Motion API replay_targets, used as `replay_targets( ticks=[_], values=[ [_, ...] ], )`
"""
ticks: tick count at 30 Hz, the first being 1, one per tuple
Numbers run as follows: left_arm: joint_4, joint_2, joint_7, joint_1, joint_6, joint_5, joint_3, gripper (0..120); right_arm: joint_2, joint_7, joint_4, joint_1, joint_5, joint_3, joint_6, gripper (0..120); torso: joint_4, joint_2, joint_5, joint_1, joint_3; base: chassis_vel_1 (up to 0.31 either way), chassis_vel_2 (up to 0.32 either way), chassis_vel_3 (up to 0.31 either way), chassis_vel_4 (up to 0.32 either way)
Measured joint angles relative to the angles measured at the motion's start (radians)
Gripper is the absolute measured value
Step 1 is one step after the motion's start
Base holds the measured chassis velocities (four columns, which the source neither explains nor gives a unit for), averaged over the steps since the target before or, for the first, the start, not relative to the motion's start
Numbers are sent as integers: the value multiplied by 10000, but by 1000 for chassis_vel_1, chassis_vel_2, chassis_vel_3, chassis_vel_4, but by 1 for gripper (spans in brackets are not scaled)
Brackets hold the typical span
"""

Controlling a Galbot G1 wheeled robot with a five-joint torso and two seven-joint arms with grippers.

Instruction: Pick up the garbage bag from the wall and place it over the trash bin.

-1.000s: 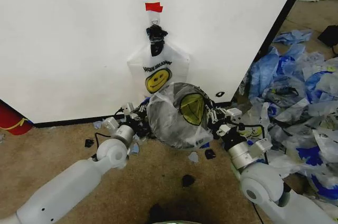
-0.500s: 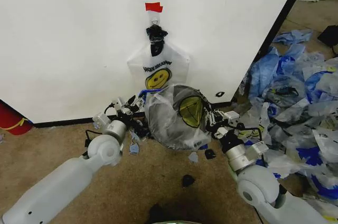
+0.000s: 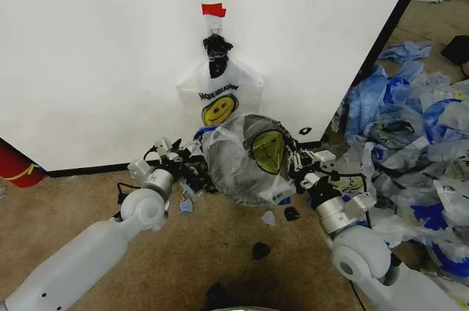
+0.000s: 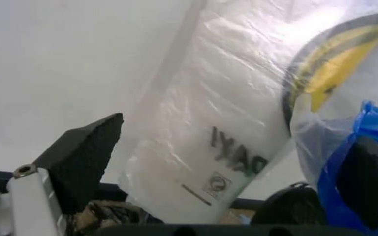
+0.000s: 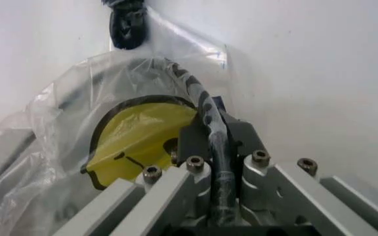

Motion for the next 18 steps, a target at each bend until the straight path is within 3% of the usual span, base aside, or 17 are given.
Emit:
replay_targets(
  ticks=[9,18],
  values=[
    [152,111,-28,379,-59,209,-293,100,39,100,-79,44,1,58,-30,0,3,0,-2,0,0,0,0,0,0],
    [-420,132,414,474,94,-491,-421,100,51,184,-97,-14,-10,171,-31,0,0,0,-1,0,0,0,0,0,0]
  ],
)
